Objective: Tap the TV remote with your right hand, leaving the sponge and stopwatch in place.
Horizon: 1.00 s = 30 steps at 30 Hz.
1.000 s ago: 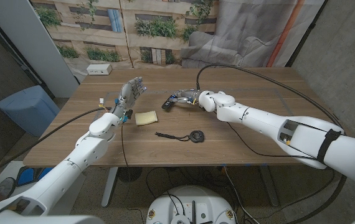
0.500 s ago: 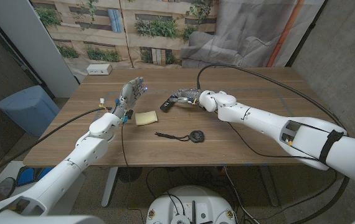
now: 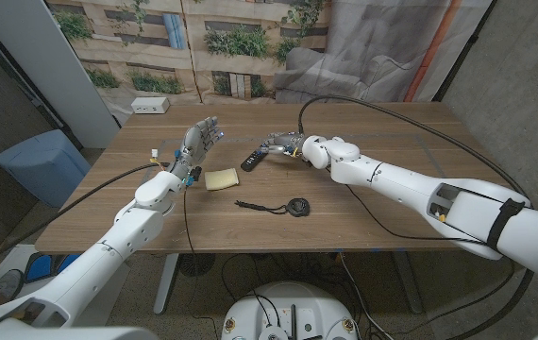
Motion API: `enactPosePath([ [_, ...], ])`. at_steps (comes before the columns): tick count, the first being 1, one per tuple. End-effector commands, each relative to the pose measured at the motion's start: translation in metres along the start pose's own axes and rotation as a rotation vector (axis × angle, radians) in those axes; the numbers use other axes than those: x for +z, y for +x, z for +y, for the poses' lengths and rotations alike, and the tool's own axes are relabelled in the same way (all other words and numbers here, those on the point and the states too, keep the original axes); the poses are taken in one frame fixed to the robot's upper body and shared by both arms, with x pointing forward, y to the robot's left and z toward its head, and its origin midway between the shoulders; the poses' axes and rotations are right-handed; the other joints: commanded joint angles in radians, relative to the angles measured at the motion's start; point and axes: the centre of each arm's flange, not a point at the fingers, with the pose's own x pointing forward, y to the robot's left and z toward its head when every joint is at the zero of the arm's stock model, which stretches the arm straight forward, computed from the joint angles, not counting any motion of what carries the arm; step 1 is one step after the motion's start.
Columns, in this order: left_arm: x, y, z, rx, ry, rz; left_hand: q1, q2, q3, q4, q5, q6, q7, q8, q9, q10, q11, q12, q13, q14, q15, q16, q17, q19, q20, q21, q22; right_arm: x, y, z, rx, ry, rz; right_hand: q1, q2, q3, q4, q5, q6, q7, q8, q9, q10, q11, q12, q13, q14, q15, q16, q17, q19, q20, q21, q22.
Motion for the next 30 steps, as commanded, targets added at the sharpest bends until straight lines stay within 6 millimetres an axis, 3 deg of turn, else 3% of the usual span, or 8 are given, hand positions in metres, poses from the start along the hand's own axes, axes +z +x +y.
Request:
enactPosePath([
  [1, 0.0, -0.002, 0.0, 0.002, 0.001, -0.004, 0.008, 0.103, 0.003, 0.003, 0.0, 0.004, 0.001, 0.0, 0.006, 0.005, 0.002, 0.0, 0.002, 0.008, -0.004, 0.002, 0.005, 0.008, -0.004, 0.004, 0.004, 0.003, -0.006, -0.01, -0.04, 0.001, -0.013, 0.008, 0.033, 0.004, -0.004, 0.005, -0.003, -0.007, -0.004, -0.001, -0.01, 0.003, 0.006, -0.001, -0.057, 0.004, 0.006, 0.0, 0.008, 0.001, 0.008, 0.004],
  [20, -0.001, -0.006, 0.0, 0.009, -0.001, -0.011, 0.01, 0.105, 0.003, 0.001, 0.0, 0.003, 0.002, -0.001, 0.006, 0.004, 0.002, -0.001, 0.002, 0.008, -0.005, 0.001, 0.005, 0.008, -0.004, 0.003, 0.004, -0.006, -0.028, -0.038, -0.12, 0.086, -0.048, 0.01, 0.032, 0.004, -0.006, 0.005, -0.003, -0.011, -0.007, 0.0, 0.005, 0.005, 0.009, -0.001, -0.052, 0.005, 0.006, -0.002, 0.014, 0.003, 0.008, 0.004],
  [30, 0.0, -0.005, 0.004, 0.007, 0.003, -0.012, 0.011, 0.104, 0.002, 0.0, -0.001, 0.003, 0.001, -0.001, 0.006, 0.004, 0.001, -0.001, 0.002, 0.008, -0.004, 0.001, 0.005, 0.008, -0.004, 0.003, 0.004, -0.012, -0.046, -0.04, -0.167, 0.165, -0.043, 0.018, 0.031, 0.007, -0.013, 0.006, -0.028, -0.014, -0.016, 0.0, 0.016, 0.004, 0.01, -0.001, -0.049, 0.003, 0.005, -0.007, 0.023, 0.0, 0.01, 0.004],
])
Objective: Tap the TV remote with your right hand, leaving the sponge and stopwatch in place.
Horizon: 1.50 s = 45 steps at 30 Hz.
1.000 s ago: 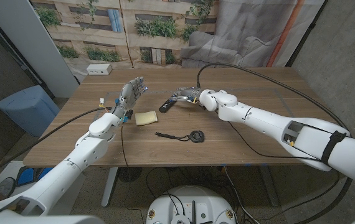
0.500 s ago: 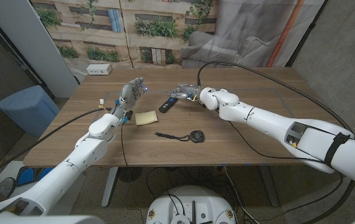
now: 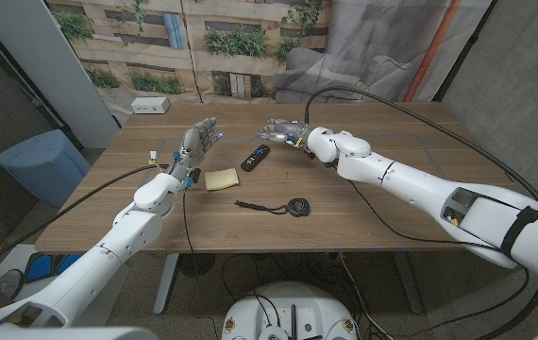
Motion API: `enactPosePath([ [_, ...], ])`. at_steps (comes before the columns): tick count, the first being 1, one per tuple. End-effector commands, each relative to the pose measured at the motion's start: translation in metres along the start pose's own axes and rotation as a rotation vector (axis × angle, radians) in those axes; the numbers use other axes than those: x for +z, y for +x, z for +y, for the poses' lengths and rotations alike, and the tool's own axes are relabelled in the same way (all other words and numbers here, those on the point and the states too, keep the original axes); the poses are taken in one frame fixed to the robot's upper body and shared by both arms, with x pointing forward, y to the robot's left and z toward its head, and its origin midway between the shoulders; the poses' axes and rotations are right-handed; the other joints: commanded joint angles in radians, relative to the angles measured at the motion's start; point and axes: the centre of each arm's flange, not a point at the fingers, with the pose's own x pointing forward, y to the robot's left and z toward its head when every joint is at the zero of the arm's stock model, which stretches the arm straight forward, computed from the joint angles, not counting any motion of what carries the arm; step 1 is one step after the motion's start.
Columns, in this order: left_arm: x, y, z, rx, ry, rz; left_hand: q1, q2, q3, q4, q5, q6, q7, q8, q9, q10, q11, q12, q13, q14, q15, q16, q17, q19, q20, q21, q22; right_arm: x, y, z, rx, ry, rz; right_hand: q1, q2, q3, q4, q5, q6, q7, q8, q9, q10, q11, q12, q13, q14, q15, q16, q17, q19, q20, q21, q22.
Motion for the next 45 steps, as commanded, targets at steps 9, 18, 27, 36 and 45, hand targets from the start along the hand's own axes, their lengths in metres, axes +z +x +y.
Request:
enactPosePath([
  [9, 0.002, 0.007, 0.008, -0.013, 0.005, -0.009, 0.011, 0.105, 0.002, -0.001, -0.001, 0.002, 0.0, -0.001, 0.006, 0.003, 0.001, -0.001, 0.002, 0.008, -0.004, 0.002, 0.005, 0.008, -0.005, 0.003, 0.004, -0.023, -0.031, -0.004, -0.125, 0.155, 0.006, 0.025, 0.032, 0.009, -0.018, 0.006, -0.04, -0.01, -0.01, 0.0, 0.025, -0.004, 0.009, -0.001, -0.027, -0.013, 0.011, -0.008, 0.038, -0.013, 0.016, 0.004],
  [18, 0.001, 0.011, 0.009, -0.023, -0.001, -0.004, 0.012, 0.105, 0.002, -0.001, -0.001, 0.001, -0.001, -0.002, 0.006, 0.004, -0.001, -0.001, 0.002, 0.008, -0.004, 0.002, 0.005, 0.008, -0.005, 0.003, 0.004, -0.043, -0.051, -0.002, -0.195, 0.283, 0.015, 0.029, 0.025, 0.012, -0.026, 0.005, -0.036, -0.008, -0.003, 0.0, 0.061, -0.007, 0.015, -0.002, 0.019, -0.026, 0.023, -0.014, 0.086, -0.014, 0.026, 0.003],
  [27, 0.002, 0.014, 0.016, -0.022, 0.004, 0.002, 0.012, 0.105, 0.001, -0.001, -0.001, -0.001, -0.005, -0.003, 0.006, 0.002, -0.002, -0.002, 0.002, 0.008, -0.005, 0.002, 0.005, 0.008, -0.005, 0.003, 0.004, -0.06, -0.066, 0.005, -0.261, 0.421, 0.055, 0.055, 0.028, 0.026, -0.05, 0.005, -0.044, -0.007, -0.004, -0.001, 0.079, -0.012, 0.014, -0.002, 0.051, -0.042, 0.026, -0.028, 0.11, -0.02, 0.026, 0.003],
  [36, 0.002, 0.028, 0.018, -0.047, 0.002, 0.005, 0.012, 0.105, 0.001, -0.001, -0.001, -0.003, -0.006, -0.003, 0.006, 0.004, 0.0, -0.001, 0.002, 0.008, -0.005, 0.002, 0.005, 0.008, -0.005, 0.003, 0.004, -0.081, -0.082, 0.013, -0.332, 0.559, 0.114, 0.051, 0.043, 0.036, -0.049, 0.003, -0.035, -0.008, 0.001, -0.001, 0.121, -0.017, 0.021, -0.002, 0.085, -0.055, 0.034, -0.032, 0.141, -0.03, 0.027, 0.002],
  [45, 0.0, 0.036, 0.022, -0.054, 0.006, 0.01, 0.013, 0.105, 0.002, -0.001, 0.0, -0.004, -0.006, -0.003, 0.006, 0.003, -0.001, -0.002, 0.002, 0.008, -0.005, 0.001, 0.005, 0.008, -0.006, 0.003, 0.004, -0.101, -0.096, 0.024, -0.37, 0.681, 0.148, 0.041, 0.041, 0.034, -0.045, 0.002, -0.045, -0.004, -0.004, -0.002, 0.139, -0.013, 0.021, -0.003, 0.097, -0.056, 0.037, -0.033, 0.151, -0.031, 0.025, 0.002],
])
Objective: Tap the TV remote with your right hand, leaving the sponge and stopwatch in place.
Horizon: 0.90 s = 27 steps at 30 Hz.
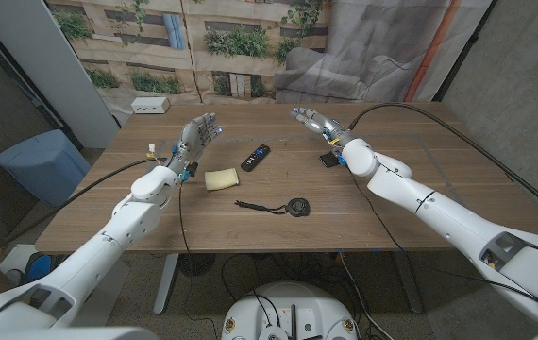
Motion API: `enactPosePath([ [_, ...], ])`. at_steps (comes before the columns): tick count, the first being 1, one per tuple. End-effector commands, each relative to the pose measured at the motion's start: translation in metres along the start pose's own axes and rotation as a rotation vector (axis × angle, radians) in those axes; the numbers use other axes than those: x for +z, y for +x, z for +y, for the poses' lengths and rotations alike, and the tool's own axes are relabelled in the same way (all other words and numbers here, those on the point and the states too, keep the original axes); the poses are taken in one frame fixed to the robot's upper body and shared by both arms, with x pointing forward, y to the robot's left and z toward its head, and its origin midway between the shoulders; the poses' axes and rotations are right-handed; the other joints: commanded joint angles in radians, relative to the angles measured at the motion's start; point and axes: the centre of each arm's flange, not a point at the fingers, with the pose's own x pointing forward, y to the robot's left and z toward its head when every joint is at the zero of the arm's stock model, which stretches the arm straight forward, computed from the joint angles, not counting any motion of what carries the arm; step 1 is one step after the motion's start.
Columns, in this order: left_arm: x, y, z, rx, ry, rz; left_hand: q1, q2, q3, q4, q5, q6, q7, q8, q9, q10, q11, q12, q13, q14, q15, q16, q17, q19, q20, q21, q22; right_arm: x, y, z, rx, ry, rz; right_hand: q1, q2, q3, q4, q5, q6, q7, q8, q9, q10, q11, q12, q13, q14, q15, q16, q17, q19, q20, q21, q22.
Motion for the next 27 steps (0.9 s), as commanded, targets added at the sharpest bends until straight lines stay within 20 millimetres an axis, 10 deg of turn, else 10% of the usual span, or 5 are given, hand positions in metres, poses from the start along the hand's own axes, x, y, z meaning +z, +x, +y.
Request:
enactPosePath([
  [1, -0.003, 0.014, 0.008, 0.001, 0.0, 0.012, 0.013, 0.105, 0.002, -0.001, 0.0, 0.002, 0.0, -0.003, 0.006, 0.003, 0.0, -0.002, 0.002, 0.008, -0.005, 0.001, 0.005, 0.008, -0.005, 0.003, 0.004, -0.031, -0.019, -0.008, -0.085, 0.194, 0.066, -0.014, 0.023, 0.004, 0.005, 0.002, -0.008, 0.001, 0.002, 0.003, 0.01, -0.002, 0.005, 0.003, 0.006, 0.003, 0.006, 0.0, 0.016, 0.0, 0.001, 0.002],
  [27, -0.004, 0.015, 0.0, 0.06, -0.004, 0.001, 0.012, 0.105, 0.003, 0.002, 0.0, 0.001, 0.0, -0.003, 0.006, 0.004, 0.001, -0.001, 0.002, 0.008, -0.005, 0.002, 0.006, 0.009, -0.005, 0.003, 0.004, -0.073, -0.067, 0.004, -0.211, 0.494, 0.178, -0.022, 0.016, 0.003, 0.006, 0.0, 0.015, 0.013, 0.008, 0.003, 0.052, 0.013, 0.008, 0.002, 0.032, 0.003, 0.007, -0.006, 0.037, 0.002, -0.002, 0.002],
])
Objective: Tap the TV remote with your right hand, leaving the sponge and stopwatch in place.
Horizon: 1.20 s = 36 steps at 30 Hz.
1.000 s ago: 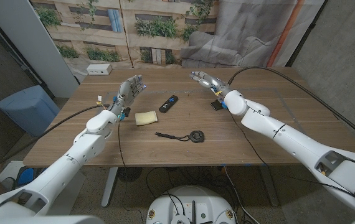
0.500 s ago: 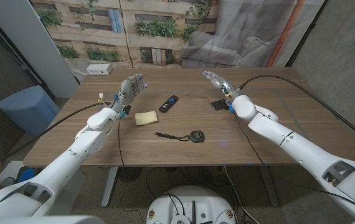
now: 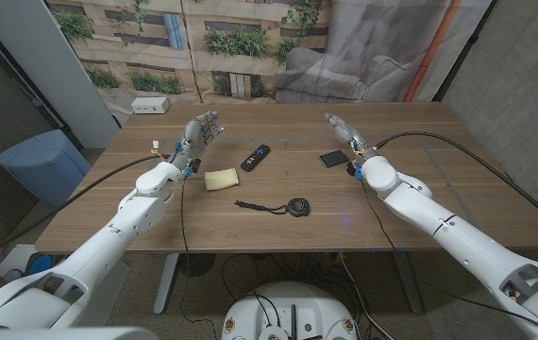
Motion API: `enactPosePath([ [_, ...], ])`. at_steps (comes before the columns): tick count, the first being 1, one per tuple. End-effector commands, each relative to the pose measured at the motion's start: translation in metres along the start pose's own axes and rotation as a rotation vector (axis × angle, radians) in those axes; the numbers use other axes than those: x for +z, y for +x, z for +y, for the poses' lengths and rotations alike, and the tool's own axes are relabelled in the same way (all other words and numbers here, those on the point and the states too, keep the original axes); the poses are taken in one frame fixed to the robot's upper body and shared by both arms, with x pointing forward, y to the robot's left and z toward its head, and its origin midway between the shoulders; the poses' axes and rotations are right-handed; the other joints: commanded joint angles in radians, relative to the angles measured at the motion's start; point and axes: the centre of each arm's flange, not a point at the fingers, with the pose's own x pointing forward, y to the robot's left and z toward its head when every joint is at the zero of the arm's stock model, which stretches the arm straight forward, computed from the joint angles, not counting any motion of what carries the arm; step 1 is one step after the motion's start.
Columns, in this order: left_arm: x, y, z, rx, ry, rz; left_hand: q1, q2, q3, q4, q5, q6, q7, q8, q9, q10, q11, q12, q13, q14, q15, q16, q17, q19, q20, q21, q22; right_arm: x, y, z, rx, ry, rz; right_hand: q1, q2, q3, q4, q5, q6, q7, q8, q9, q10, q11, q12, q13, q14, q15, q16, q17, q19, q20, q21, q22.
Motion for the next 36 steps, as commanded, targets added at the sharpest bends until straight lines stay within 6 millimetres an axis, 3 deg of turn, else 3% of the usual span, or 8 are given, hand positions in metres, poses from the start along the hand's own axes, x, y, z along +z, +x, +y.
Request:
enactPosePath([
  [1, 0.0, -0.003, -0.004, 0.034, 0.003, -0.011, 0.011, 0.105, 0.003, 0.003, 0.0, 0.001, 0.0, -0.003, 0.006, 0.003, 0.001, -0.002, 0.002, 0.008, -0.005, 0.002, 0.006, 0.005, -0.001, 0.003, 0.004, -0.022, -0.018, -0.004, -0.065, 0.159, 0.036, -0.001, 0.018, 0.004, 0.006, 0.0, 0.004, -0.004, 0.008, 0.002, 0.006, -0.001, 0.008, 0.002, 0.009, 0.001, 0.007, 0.0, 0.01, -0.005, -0.002, 0.002],
  [7, -0.002, -0.003, -0.008, 0.054, -0.001, -0.024, 0.012, 0.105, 0.003, 0.002, 0.0, 0.001, 0.001, -0.002, 0.006, 0.003, -0.001, -0.002, 0.002, 0.008, -0.004, 0.002, 0.006, 0.005, -0.001, 0.003, 0.004, -0.03, -0.024, -0.007, -0.121, 0.251, 0.032, 0.0, 0.017, 0.004, 0.004, 0.0, 0.005, -0.004, 0.008, 0.002, 0.006, -0.004, 0.005, 0.002, 0.003, 0.002, 0.003, -0.002, 0.009, -0.005, -0.005, 0.002],
  [11, -0.006, -0.004, -0.012, 0.071, -0.01, -0.026, 0.012, 0.105, 0.003, 0.003, 0.0, 0.002, 0.001, -0.002, 0.006, 0.003, 0.0, -0.002, 0.002, 0.009, -0.004, 0.002, 0.006, 0.005, 0.0, 0.003, 0.004, -0.033, -0.027, -0.012, -0.146, 0.248, 0.044, 0.003, 0.018, 0.008, 0.002, 0.001, 0.01, -0.001, 0.008, 0.002, 0.015, -0.007, 0.005, 0.002, 0.011, -0.016, 0.002, -0.005, 0.007, -0.006, -0.008, 0.002],
  [20, -0.009, -0.002, -0.015, 0.075, -0.019, -0.026, 0.01, 0.106, 0.004, 0.007, 0.0, 0.002, 0.002, -0.002, 0.006, 0.004, 0.001, -0.001, 0.002, 0.008, -0.004, 0.002, 0.007, 0.005, -0.001, 0.003, 0.004, -0.044, -0.034, -0.014, -0.193, 0.409, 0.022, 0.005, 0.017, 0.012, -0.003, 0.001, 0.012, 0.001, 0.007, 0.002, 0.033, -0.014, 0.005, 0.002, 0.024, -0.021, 0.001, -0.012, -0.026, -0.009, -0.023, 0.003],
  [27, -0.009, -0.001, -0.011, 0.074, -0.014, -0.026, 0.01, 0.106, 0.005, 0.008, 0.0, 0.001, 0.001, -0.002, 0.006, 0.004, -0.001, -0.001, 0.002, 0.009, -0.004, 0.002, 0.007, 0.005, 0.0, 0.003, 0.004, -0.052, -0.037, -0.013, -0.224, 0.5, -0.003, 0.001, 0.016, 0.013, -0.002, 0.0, -0.001, 0.039, 0.001, 0.002, 0.042, -0.006, 0.001, 0.001, 0.016, -0.014, -0.008, -0.017, -0.051, -0.021, -0.03, 0.003],
  [36, -0.008, -0.004, -0.008, 0.067, -0.018, -0.02, 0.01, 0.106, 0.006, 0.009, 0.0, 0.002, 0.003, -0.002, 0.006, 0.005, -0.001, -0.001, 0.002, 0.01, -0.005, 0.002, 0.007, 0.006, 0.0, 0.003, 0.004, -0.059, -0.042, -0.017, -0.253, 0.553, -0.031, -0.01, 0.009, 0.011, 0.001, -0.002, -0.046, 0.119, -0.009, 0.002, 0.037, 0.015, -0.012, -0.001, 0.004, 0.001, -0.021, -0.022, -0.051, -0.035, -0.025, 0.002],
])
